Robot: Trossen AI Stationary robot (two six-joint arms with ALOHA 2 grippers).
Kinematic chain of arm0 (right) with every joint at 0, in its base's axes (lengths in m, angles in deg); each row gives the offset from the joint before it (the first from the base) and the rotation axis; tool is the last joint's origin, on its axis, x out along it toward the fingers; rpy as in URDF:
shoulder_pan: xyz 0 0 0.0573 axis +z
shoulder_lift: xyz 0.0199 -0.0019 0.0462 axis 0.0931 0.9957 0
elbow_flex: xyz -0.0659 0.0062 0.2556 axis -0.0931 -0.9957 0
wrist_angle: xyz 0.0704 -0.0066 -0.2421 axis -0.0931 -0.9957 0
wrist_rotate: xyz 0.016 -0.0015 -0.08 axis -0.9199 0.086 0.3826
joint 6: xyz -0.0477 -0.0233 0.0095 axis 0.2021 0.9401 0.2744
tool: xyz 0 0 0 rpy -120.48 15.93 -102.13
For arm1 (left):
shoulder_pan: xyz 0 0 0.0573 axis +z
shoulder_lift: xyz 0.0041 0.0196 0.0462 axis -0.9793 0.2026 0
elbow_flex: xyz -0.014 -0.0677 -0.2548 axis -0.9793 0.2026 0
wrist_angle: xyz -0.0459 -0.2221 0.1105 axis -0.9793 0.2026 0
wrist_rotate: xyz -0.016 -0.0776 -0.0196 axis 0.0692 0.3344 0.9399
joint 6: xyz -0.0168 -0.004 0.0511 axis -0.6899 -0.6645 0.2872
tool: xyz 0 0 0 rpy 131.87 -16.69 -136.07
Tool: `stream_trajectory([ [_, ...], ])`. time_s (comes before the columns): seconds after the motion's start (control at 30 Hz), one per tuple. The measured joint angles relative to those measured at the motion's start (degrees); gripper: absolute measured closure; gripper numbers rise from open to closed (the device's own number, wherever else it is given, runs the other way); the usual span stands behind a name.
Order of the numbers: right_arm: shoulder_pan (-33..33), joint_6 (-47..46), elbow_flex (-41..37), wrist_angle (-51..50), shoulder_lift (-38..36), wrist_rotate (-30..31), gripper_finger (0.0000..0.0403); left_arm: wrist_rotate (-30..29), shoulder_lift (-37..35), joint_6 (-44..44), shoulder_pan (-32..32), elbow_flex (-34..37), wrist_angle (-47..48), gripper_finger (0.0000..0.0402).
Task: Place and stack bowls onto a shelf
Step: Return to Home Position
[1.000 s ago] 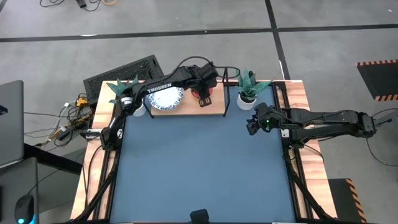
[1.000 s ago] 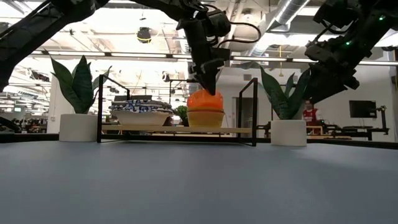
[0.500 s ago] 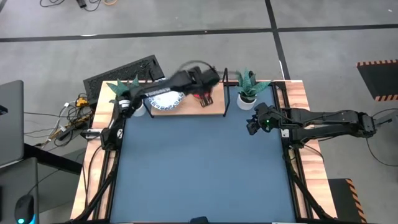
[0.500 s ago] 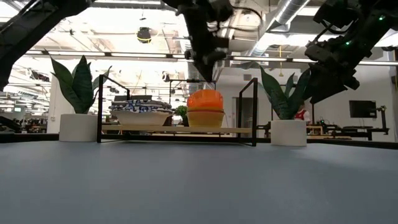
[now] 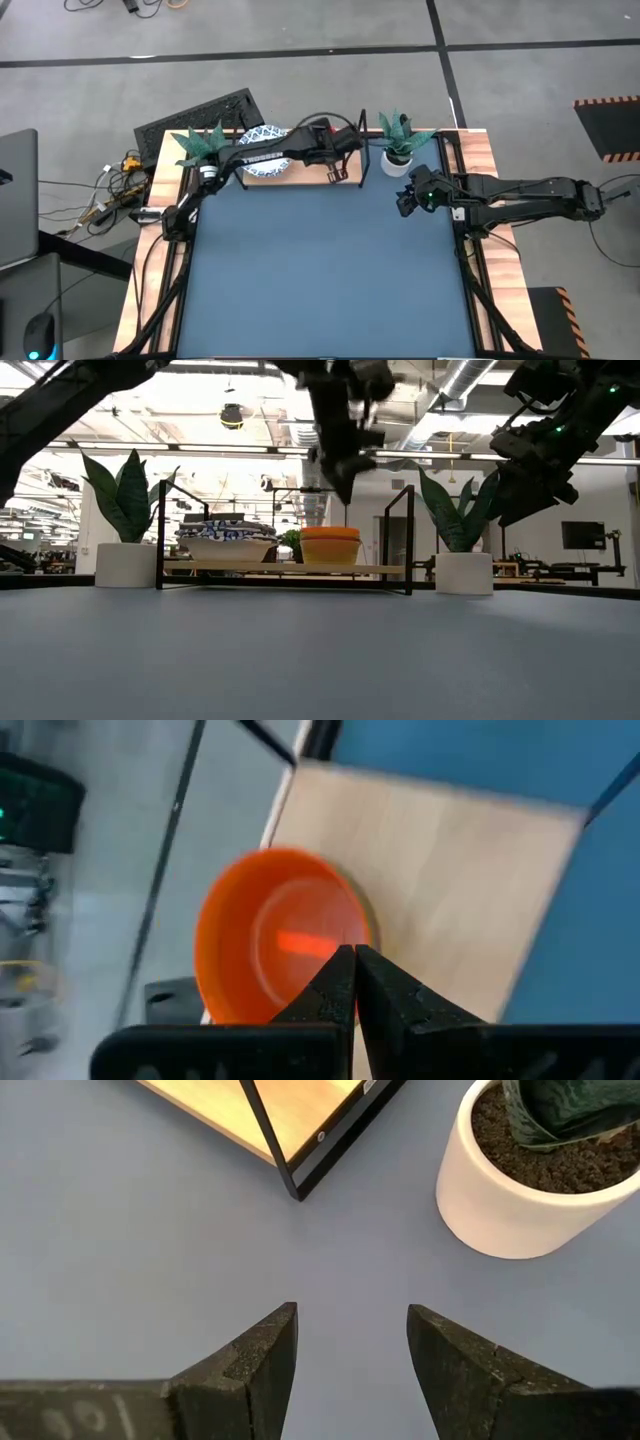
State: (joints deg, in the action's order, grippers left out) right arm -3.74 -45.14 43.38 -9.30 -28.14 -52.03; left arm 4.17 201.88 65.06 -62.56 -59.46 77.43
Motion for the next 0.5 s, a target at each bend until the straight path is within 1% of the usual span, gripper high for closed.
stream_trajectory([
  [0.1, 0.00, 0.01, 0.01, 0.28, 0.01, -0.43, 0.0188, 3.69, -2.81, -2.57, -0.66, -2.59, -0.20, 0.0401],
  [0.27, 0.00, 0.04, 0.02, 0.87, 0.00, -1.17, 0.0188, 14.32, -9.74, -2.89, -1.94, -7.80, -0.77, 0.0402],
  [0.33, -0.08, 0.11, 0.02, 1.55, 0.02, -0.19, 0.0188, 17.85, -12.96, -2.54, -2.43, -8.87, -0.75, 0.0402],
  [0.4, -0.13, 0.18, 0.02, 1.54, -0.01, 0.57, 0.0188, 19.66, -16.29, -3.48, -3.19, -8.98, -0.74, 0.0401],
  [0.5, -0.13, 1.54, 0.02, 1.37, 0.00, 0.48, 0.0188, 20.31, -20.93, -4.23, -4.52, -8.98, 0.61, 0.0401],
])
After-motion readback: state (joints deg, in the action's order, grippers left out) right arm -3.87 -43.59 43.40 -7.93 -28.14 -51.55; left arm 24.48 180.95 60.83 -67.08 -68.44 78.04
